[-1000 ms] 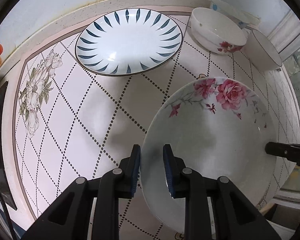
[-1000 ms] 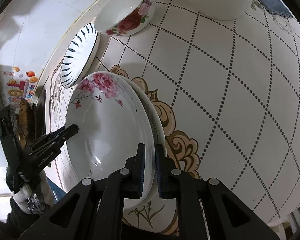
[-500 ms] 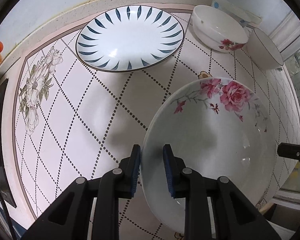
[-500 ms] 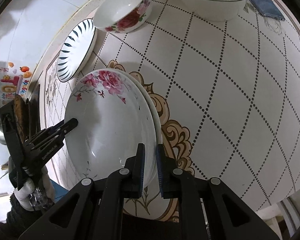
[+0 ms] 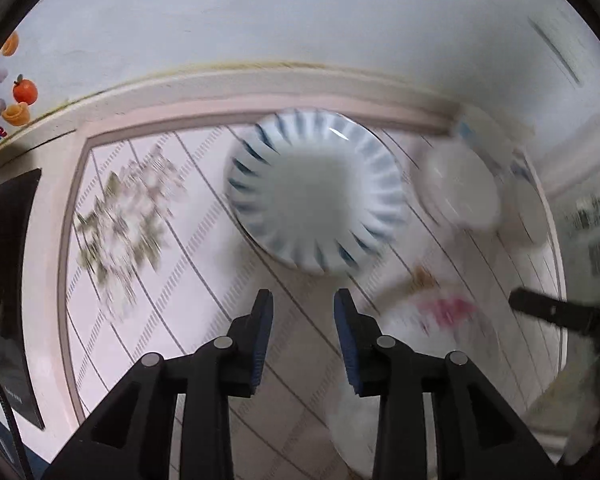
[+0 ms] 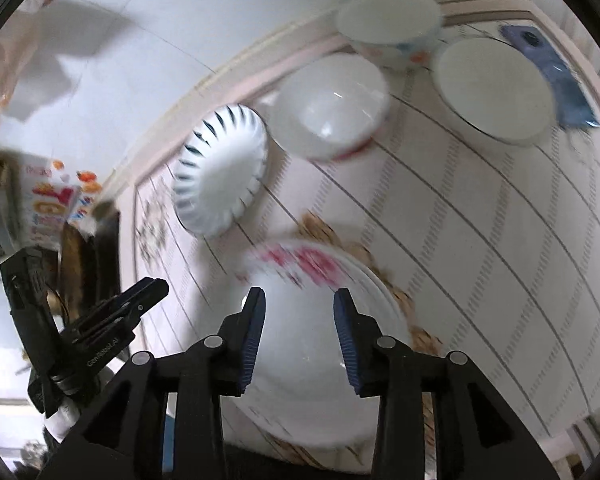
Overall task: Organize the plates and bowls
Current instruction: 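Release the stack and grasp the blue-striped plate rim with both grippers, then carry the blue-striped plate onto the pink-rose plate stack with both grippers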
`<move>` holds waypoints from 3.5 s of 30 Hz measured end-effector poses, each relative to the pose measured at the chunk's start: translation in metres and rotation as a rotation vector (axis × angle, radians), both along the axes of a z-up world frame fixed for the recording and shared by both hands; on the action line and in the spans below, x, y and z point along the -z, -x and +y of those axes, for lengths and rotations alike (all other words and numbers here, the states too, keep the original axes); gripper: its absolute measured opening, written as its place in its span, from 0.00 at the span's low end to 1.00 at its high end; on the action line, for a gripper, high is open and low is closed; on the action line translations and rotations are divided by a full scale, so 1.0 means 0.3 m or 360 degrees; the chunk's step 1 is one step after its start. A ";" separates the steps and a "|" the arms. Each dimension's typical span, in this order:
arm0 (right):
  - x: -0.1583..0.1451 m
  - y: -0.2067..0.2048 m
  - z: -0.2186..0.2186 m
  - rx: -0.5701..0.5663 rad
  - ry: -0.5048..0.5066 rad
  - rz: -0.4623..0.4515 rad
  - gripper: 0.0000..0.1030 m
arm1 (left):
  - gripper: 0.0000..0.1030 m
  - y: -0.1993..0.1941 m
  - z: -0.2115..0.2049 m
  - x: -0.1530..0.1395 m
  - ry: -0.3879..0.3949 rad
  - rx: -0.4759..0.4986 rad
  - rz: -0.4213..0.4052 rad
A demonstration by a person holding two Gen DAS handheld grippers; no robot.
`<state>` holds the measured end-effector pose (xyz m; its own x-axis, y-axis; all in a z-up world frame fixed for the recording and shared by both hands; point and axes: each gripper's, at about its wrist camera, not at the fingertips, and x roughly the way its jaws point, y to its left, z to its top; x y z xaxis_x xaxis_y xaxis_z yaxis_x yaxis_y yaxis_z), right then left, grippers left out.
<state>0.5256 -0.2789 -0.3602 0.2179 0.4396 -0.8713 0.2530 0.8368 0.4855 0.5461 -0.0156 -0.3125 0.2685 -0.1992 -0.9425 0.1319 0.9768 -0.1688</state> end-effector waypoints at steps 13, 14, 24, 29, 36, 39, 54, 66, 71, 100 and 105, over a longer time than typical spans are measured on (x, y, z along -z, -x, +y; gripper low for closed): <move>0.237 -0.346 0.167 0.0148 0.0010 0.0083 0.38 | 0.28 -0.398 0.095 0.259 0.0020 -0.0109 0.0214; 0.246 -0.356 0.174 0.0149 0.0020 0.0085 0.38 | 0.28 -0.413 0.087 0.269 0.0013 -0.0089 0.0218; 0.303 -0.375 0.224 0.0160 0.0195 0.0024 0.12 | 0.12 -0.460 0.019 0.267 -0.0070 0.0024 0.0048; 0.292 -0.359 0.224 0.0130 0.0210 -0.0008 0.12 | 0.11 -0.418 0.035 0.246 -0.0049 0.0018 0.0026; 0.228 -0.310 0.257 0.0031 0.0280 -0.0075 0.12 | 0.11 -0.258 0.074 0.190 -0.0030 0.0003 -0.0007; 0.188 -0.266 0.245 0.0028 0.0258 -0.0103 0.12 | 0.11 -0.185 0.077 0.152 0.0004 -0.0011 -0.0035; -0.033 0.050 0.129 -0.0033 0.0263 -0.0259 0.12 | 0.11 0.063 -0.040 -0.103 0.0071 0.0091 -0.0256; -0.064 0.332 0.032 -0.0030 0.0281 -0.0232 0.12 | 0.11 0.259 -0.102 -0.031 0.0063 0.0182 -0.0159; 0.009 0.385 0.028 -0.0045 0.0269 -0.0166 0.12 | 0.11 0.292 -0.111 0.033 0.0023 0.0209 -0.0091; 0.193 0.363 -0.003 -0.0160 0.0202 -0.0047 0.12 | 0.11 0.322 -0.156 0.150 -0.0114 0.0078 0.0003; 0.198 0.350 -0.004 -0.0207 0.0176 -0.0022 0.14 | 0.12 0.333 -0.160 0.152 -0.0149 0.0021 0.0023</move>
<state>0.4208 -0.2800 -0.4196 0.1778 0.3664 -0.9133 0.1327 0.9107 0.3912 0.4462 -0.0635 -0.3581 0.2528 -0.1136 -0.9608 0.1433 0.9865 -0.0789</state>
